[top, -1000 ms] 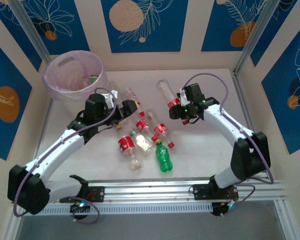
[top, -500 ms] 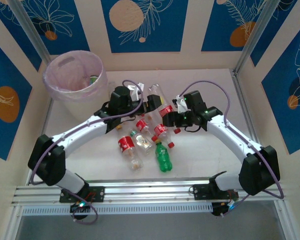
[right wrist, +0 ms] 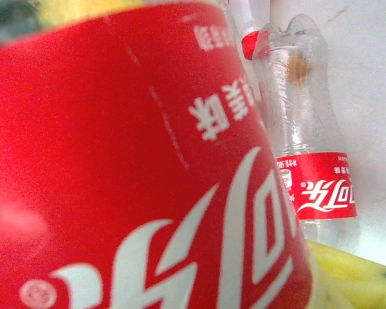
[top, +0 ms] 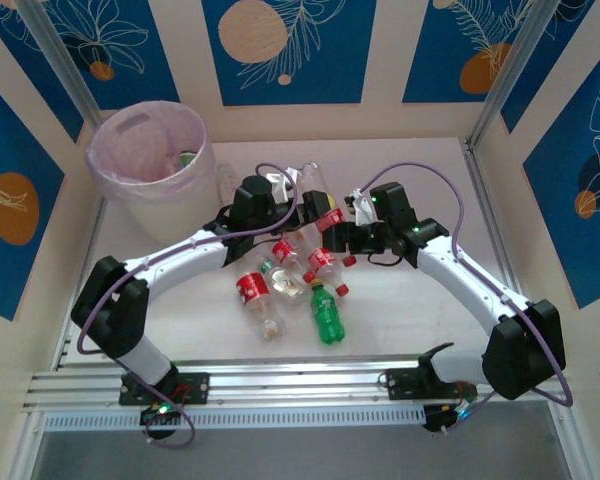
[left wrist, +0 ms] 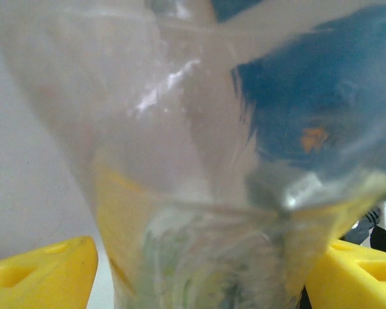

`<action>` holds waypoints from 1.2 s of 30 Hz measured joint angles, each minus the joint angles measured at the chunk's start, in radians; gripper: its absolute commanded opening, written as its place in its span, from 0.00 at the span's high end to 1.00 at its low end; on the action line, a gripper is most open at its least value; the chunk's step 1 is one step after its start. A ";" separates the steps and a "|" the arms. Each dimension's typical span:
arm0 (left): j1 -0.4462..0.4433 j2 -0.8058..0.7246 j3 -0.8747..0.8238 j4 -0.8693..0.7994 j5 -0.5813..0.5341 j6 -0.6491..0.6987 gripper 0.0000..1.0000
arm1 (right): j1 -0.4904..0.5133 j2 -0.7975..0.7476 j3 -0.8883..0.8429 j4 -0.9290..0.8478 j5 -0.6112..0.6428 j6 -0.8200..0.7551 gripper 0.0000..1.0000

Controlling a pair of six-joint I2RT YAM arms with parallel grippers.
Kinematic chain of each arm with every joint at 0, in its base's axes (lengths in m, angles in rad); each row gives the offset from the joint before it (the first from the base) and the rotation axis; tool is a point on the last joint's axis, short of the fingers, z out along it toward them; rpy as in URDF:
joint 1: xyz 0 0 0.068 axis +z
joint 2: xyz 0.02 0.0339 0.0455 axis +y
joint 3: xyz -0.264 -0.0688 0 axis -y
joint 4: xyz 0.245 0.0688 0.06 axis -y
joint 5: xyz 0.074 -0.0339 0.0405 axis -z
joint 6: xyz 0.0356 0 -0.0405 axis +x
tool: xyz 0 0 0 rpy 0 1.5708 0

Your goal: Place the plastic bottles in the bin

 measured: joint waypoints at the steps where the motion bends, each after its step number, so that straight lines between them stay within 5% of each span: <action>1: 0.000 0.000 0.000 0.005 0.000 -0.004 0.26 | 0.001 0.000 -0.002 0.003 -0.003 0.000 0.41; 8: 0.000 0.012 0.000 0.039 -0.007 -0.020 0.43 | 0.006 0.000 -0.005 0.006 -0.006 0.001 0.38; 20: 0.014 0.012 0.001 0.010 -0.011 0.022 0.48 | -0.004 -0.025 -0.003 -0.025 -0.028 -0.056 0.04; 31: 0.111 -0.039 0.209 -0.298 -0.030 0.257 0.58 | -0.211 -0.209 -0.003 -0.111 -0.028 -0.090 0.04; 36: 0.240 -0.090 0.396 -0.437 -0.008 0.358 0.70 | -0.263 -0.211 -0.036 -0.144 -0.016 -0.086 0.05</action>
